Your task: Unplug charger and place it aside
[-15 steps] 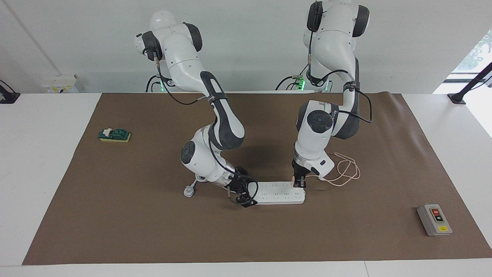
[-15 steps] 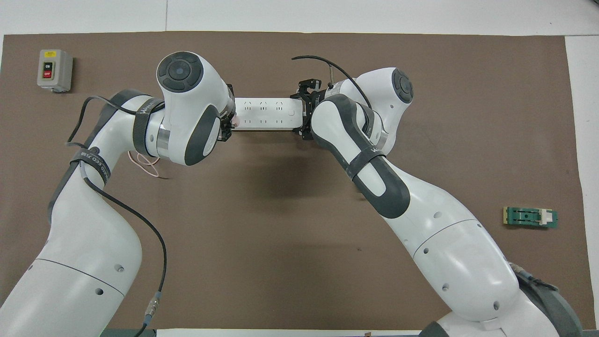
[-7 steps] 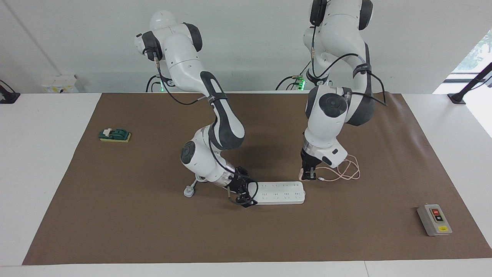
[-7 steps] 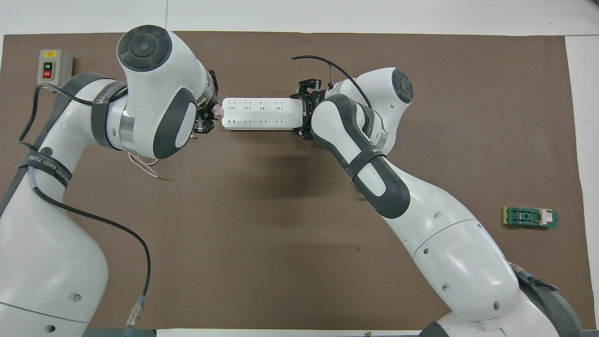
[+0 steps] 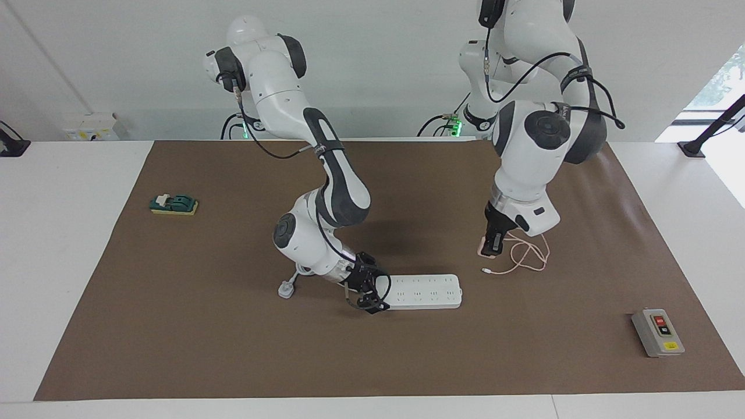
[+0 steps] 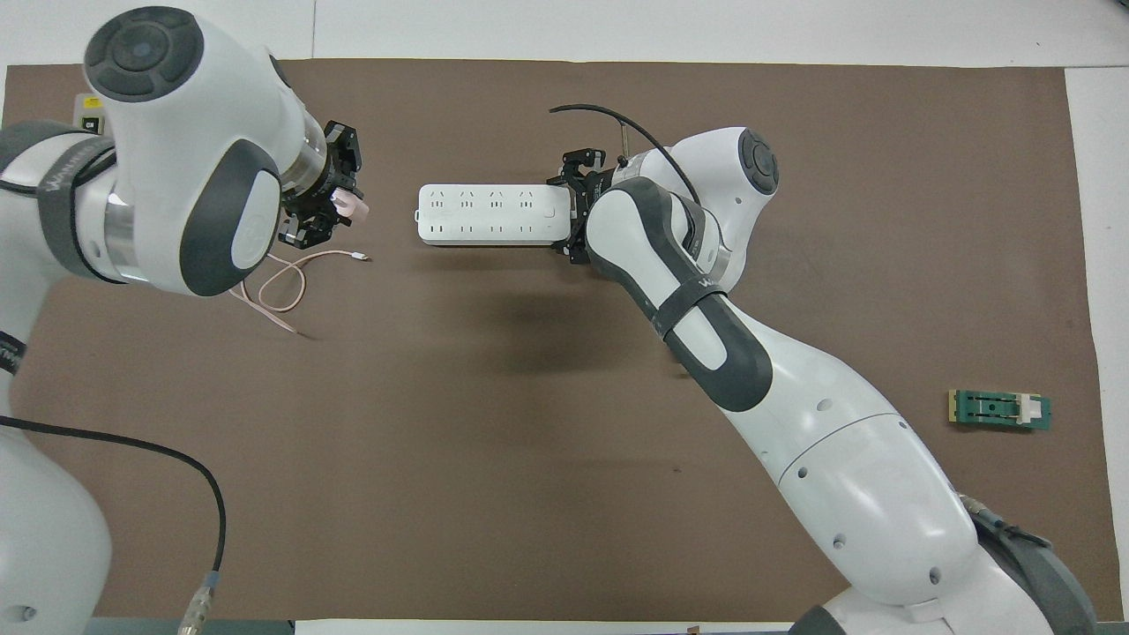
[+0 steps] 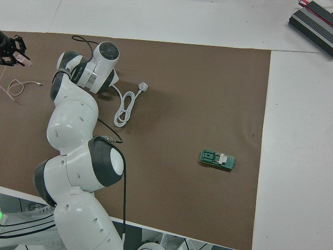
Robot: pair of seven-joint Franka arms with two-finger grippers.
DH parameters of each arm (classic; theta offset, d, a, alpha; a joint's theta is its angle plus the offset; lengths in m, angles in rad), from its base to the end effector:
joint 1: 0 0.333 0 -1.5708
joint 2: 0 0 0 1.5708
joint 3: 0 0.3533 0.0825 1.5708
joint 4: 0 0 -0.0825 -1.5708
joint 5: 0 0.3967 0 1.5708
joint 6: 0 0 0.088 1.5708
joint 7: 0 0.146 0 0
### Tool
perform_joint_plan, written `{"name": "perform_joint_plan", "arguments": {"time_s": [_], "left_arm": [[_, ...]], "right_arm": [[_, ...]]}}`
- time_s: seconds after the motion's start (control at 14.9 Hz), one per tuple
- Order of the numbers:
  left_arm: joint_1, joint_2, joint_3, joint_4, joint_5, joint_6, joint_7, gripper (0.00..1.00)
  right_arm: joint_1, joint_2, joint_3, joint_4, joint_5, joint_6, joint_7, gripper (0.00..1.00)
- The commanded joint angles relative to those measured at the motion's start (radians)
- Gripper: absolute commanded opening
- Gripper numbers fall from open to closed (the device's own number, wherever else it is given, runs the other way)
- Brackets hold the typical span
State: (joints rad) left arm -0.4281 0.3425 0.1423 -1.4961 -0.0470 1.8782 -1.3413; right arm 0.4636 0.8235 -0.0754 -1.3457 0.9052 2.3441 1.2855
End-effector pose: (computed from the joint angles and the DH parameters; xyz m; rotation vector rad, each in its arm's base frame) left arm 0.6608 -0.2125 0.4722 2.6850 1.5724 0.0488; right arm 0.7314 0.3514 0.2419 -1.8946 1.6992 0.4794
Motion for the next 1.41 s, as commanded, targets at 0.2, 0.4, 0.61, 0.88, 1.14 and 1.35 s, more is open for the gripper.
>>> {"name": "perform_joint_plan", "arguments": {"time_s": [0.2,0.4,0.61,0.88,1.14,1.35], "left_arm": [[0.101,-0.059,-0.003,-0.041,-0.002,-0.115,0.588,0.00],[0.143,-0.091,0.005,-0.102,0.007,-0.149,0.920,0.00],[0.198,-0.123,0.005,-0.168,0.007,-0.146,1.149,0.00],[0.235,-0.209,0.003,-0.363,0.009,-0.055,1.301,0.00],[0.235,-0.306,0.003,-0.616,0.007,0.198,1.311,0.00],[0.238,-0.323,0.003,-0.680,0.007,0.285,1.315,0.10]], "right_arm": [[-0.002,-0.004,0.008,0.042,0.020,0.024,-0.022,1.00],[-0.010,-0.050,-0.003,-0.016,0.017,0.018,-0.021,1.00],[-0.014,-0.151,-0.015,-0.105,0.015,-0.029,-0.017,1.00],[-0.014,-0.305,-0.135,-0.144,-0.296,-0.267,-0.040,1.00],[-0.023,-0.430,-0.138,-0.145,-0.609,-0.428,-0.121,1.00],[-0.129,-0.498,-0.144,-0.141,-0.629,-0.601,-0.410,1.00]]}}
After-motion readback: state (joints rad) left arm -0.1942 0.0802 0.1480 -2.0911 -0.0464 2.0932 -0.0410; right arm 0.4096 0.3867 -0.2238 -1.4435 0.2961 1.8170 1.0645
